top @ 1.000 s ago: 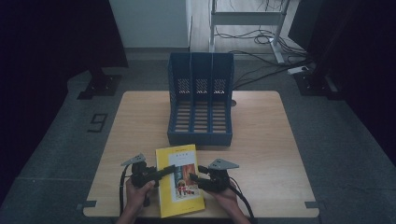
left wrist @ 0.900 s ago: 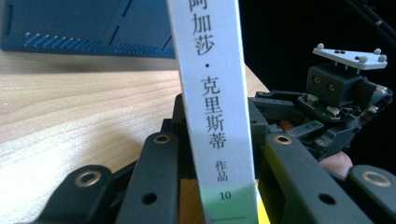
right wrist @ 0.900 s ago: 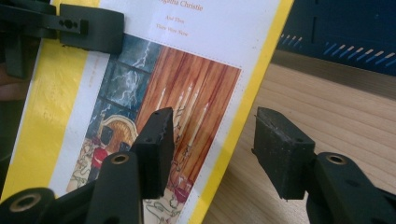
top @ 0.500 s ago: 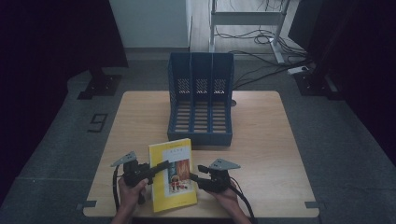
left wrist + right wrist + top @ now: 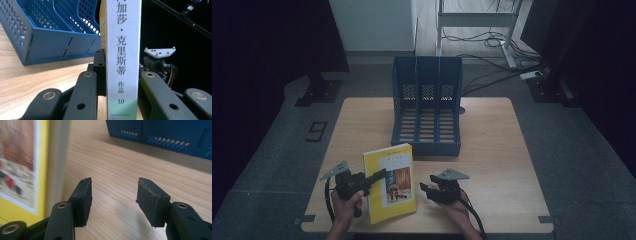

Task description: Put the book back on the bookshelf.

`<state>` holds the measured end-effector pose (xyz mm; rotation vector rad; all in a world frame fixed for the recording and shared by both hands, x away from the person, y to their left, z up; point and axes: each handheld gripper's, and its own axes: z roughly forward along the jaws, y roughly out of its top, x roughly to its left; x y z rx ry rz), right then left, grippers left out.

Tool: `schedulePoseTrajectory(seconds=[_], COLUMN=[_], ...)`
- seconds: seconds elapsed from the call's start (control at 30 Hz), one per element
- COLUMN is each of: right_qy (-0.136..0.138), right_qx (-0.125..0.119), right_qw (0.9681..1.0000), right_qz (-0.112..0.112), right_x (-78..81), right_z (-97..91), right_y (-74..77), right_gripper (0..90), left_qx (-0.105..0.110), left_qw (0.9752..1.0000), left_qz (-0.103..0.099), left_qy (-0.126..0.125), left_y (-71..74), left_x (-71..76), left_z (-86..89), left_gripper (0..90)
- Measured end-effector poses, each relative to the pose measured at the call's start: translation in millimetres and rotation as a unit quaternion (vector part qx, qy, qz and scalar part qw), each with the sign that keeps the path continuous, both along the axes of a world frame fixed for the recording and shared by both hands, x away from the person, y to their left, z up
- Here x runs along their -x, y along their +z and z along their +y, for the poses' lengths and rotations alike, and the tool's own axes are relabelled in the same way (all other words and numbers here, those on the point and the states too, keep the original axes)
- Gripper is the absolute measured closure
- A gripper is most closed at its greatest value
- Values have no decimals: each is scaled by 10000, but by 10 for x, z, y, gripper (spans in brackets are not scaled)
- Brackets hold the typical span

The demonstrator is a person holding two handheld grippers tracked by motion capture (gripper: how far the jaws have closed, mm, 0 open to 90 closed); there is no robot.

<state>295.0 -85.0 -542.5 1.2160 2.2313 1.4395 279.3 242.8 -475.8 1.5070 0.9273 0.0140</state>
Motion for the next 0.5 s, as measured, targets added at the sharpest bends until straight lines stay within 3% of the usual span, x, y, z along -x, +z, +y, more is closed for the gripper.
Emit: schedulePoseTrajectory(seconds=[0.2, 0.5], right_qy=[-181, -260], right_qx=[256, 622], right_qw=[9994, 9977], right_qz=[145, 57], right_x=[-28, -65], right_z=[5, -66], right_y=[-72, -82], right_gripper=[441, 425], left_qx=[26, 124], left_qw=[9999, 9995], left_qz=[43, 161], left_qy=[93, 246], left_y=[-5, 0], left_x=[-44, -98], left_z=[31, 29], left_gripper=[754, 754])
